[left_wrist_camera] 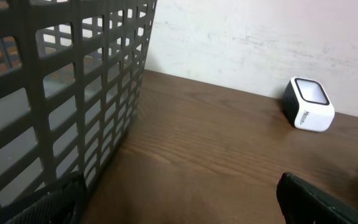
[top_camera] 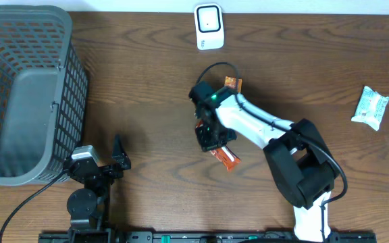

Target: Scan the item barcode

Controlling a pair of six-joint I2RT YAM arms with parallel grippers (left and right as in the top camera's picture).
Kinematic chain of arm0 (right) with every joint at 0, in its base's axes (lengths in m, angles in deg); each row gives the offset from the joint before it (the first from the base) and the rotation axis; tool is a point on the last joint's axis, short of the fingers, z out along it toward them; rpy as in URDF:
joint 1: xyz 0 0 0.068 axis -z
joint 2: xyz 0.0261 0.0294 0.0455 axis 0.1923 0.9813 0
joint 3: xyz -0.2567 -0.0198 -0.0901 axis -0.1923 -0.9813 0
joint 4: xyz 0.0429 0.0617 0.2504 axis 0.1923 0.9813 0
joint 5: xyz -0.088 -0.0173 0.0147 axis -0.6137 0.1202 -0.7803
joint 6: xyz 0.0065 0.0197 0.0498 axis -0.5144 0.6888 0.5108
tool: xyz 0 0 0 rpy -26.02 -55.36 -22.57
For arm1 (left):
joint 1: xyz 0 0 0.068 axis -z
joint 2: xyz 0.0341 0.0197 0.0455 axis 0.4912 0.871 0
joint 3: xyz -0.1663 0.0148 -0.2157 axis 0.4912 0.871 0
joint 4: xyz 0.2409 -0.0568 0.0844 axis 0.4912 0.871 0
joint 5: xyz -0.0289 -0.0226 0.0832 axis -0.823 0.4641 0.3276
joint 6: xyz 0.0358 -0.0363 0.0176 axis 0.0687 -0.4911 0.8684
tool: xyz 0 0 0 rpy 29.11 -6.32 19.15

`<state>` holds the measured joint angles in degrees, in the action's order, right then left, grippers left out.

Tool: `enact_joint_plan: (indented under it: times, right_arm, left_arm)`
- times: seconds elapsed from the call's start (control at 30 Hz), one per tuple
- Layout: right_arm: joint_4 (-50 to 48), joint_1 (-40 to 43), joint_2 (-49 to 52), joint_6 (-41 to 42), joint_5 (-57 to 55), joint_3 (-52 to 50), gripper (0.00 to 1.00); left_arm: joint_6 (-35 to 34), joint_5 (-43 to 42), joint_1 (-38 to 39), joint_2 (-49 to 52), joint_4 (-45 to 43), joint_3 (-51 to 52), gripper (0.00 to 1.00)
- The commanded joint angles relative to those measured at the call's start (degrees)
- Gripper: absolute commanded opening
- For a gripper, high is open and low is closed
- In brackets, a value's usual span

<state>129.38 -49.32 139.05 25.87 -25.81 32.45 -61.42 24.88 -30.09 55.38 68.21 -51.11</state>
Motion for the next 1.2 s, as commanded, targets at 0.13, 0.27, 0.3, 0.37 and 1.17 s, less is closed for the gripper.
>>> enact_joint_plan:
  times: [0.13,0.27,0.3,0.37,1.17]
  right_arm:
    - [6.6,-1.5,-7.3,-1.9,1.3,3.9,0.02]
    - [7.2,0.1,-12.5,-8.1,2.3,4.0,0.57]
    - [7.7,0.8,-13.3,-10.1,2.3,4.0,0.59]
    - [8.4,2.7,-13.5,-13.9,3.2,3.9,0.60]
    - [5.1,7.9,8.1,-25.3,9.9,-2.1,0.59]
  left_arm:
    - [0.7,0.3,0.1,-0.3,0.9,1.9,0.98]
    - [0.7,0.3,0.1,-0.3,0.9,1.9,0.98]
    - [0.7,0.3,0.1,-0.3,0.9,1.9,0.98]
    - [0.7,0.3,0.1,-0.3,0.9,1.9,0.98]
    - [0.7,0.3,0.1,-0.3,0.9,1.9,0.98]
